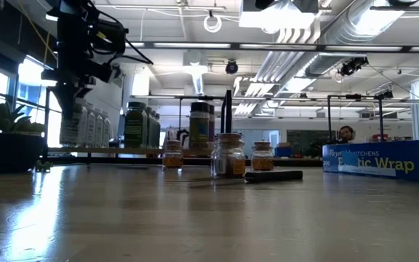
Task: Shelf spices
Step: Put the white lid seasoning bottle on the shelf
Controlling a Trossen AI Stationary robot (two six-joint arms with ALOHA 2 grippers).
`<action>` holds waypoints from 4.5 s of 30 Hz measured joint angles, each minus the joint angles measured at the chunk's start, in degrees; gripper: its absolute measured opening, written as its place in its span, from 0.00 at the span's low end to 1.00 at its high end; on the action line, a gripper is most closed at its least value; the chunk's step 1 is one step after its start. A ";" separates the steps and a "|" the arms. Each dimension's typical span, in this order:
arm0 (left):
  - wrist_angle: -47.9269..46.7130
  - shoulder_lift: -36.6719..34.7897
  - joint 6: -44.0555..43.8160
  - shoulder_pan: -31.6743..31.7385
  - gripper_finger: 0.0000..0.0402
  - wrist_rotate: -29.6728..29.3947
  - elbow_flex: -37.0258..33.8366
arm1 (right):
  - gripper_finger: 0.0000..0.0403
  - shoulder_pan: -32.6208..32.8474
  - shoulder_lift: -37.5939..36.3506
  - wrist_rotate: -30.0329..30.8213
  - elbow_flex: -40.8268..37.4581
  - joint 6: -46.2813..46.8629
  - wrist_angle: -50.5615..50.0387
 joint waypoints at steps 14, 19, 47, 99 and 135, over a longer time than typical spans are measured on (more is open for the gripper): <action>-0.22 0.00 -0.88 0.00 0.56 -5.40 0.01 | 0.77 0.00 0.01 0.00 0.00 0.00 0.11; -0.67 0.00 -1.49 -0.02 0.56 -5.37 0.01 | 0.77 0.00 0.02 0.00 0.00 -0.02 0.11; -1.77 -4.11 -0.52 -0.04 0.57 -7.21 0.01 | 0.77 0.00 0.04 0.00 0.00 -1.10 1.06; 1.22 0.56 -4.71 -2.83 0.55 4.62 7.84 | 0.77 0.00 0.04 0.42 -0.02 -2.58 2.67; -16.31 0.48 -25.43 -3.82 0.46 4.83 11.23 | 0.77 -0.02 0.04 0.42 -0.02 -1.95 2.67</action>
